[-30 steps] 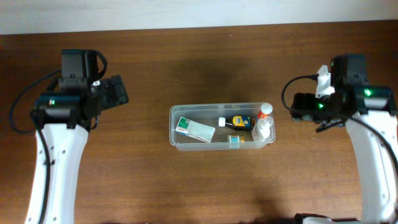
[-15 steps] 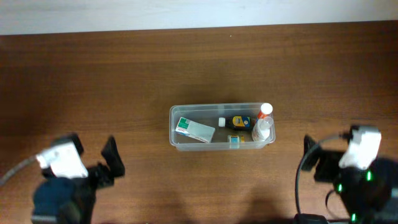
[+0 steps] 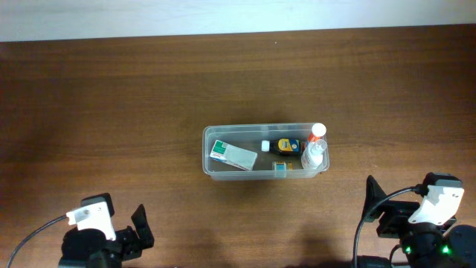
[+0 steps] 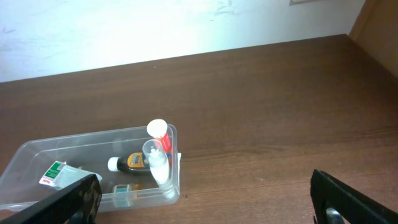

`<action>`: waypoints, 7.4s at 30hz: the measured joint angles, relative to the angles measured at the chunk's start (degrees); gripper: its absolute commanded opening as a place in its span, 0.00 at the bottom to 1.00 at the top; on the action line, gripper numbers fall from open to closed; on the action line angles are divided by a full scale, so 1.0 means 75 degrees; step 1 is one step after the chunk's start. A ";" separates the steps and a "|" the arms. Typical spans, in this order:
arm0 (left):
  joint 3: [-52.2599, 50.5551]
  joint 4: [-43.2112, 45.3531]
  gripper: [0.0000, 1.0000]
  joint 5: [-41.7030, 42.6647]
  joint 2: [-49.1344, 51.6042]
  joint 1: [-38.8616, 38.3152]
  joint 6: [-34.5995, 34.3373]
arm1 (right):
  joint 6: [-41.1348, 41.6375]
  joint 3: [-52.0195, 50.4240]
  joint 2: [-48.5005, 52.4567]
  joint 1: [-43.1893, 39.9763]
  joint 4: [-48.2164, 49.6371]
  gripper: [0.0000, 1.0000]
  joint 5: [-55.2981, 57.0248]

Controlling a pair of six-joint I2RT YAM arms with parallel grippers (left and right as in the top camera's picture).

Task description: Pack container

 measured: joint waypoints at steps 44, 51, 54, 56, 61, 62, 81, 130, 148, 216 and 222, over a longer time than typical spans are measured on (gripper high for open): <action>-0.0012 0.0000 0.99 0.0000 0.0000 0.0000 -0.0003 | -0.0927 -0.7490 -0.2731 0.0673 0.7361 0.98 -0.0440; -0.0012 0.0000 0.99 0.0000 0.0000 0.0000 0.0000 | -0.0950 -0.7490 -0.2728 0.0673 0.7359 0.98 -0.0428; -0.0012 -0.0003 0.99 0.0000 0.0000 0.0000 0.0000 | -0.0950 -0.7490 -0.2728 0.0673 0.7359 0.98 -0.0428; -0.0012 0.0000 1.00 0.0000 0.0000 0.0000 0.0000 | -0.0950 -0.7490 -0.2728 0.0673 0.7359 0.99 -0.0428; -0.0012 0.0000 0.99 0.0000 0.0000 0.0000 0.0000 | -0.0947 -0.7490 -0.2728 0.0673 0.7359 0.98 -0.0428; -0.0012 0.0000 0.99 0.0000 0.0000 0.0000 0.0000 | -0.0953 -0.7490 -0.2728 0.0673 0.7361 0.98 -0.0428; -0.3698 0.4357 0.99 -0.0023 -0.2527 0.0991 0.0067 | -0.0953 -0.7490 -0.2728 0.0673 0.7361 0.98 -0.0423; -0.6513 0.8612 0.99 0.0720 -0.2687 0.0991 0.0114 | -0.0976 -0.7490 -0.2728 0.0679 0.7356 0.98 -0.0402; -0.6513 0.8612 0.99 0.0720 -0.2687 0.0991 0.0114 | -0.0979 -0.7490 -0.2728 0.0679 0.7356 0.98 -0.0402; -0.6513 0.8612 1.00 0.0720 -0.2687 0.0991 0.0114 | -0.0976 -0.7490 -0.2728 0.0679 0.7356 0.98 -0.0402; -0.6513 0.8612 0.99 0.0720 -0.2687 0.0991 0.0114 | -0.0979 -0.7490 -0.2728 0.0679 0.7356 0.98 -0.0402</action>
